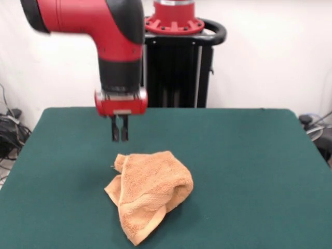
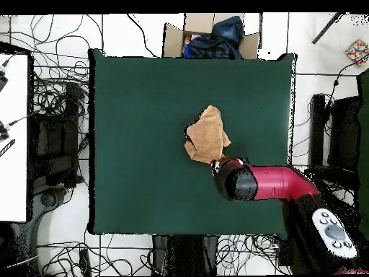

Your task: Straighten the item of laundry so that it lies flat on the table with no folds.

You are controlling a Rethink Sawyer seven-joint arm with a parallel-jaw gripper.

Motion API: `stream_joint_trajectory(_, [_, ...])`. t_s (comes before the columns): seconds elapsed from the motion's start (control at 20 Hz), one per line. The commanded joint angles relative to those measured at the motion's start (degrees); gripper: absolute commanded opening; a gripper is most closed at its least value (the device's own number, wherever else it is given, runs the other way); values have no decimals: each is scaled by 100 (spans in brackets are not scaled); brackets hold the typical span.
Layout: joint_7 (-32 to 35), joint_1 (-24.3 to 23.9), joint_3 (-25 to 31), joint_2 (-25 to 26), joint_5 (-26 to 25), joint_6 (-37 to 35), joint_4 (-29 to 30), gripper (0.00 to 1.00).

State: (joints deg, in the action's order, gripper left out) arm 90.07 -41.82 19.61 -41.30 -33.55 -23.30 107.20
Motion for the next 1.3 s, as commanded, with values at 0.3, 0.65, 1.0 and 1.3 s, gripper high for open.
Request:
stream_joint_trajectory(0.3, [-640,-169,636,-2042,990,-1434,1122,0])
stream_joint_trajectory(0.65, [-353,-231,790,-1654,799,-830,1044,100])
stream_joint_trajectory(1.0, [-170,-15,569,-746,339,-636,502,100])
stream_joint_trajectory(1.3, [-7,121,423,-335,131,-347,254,100])
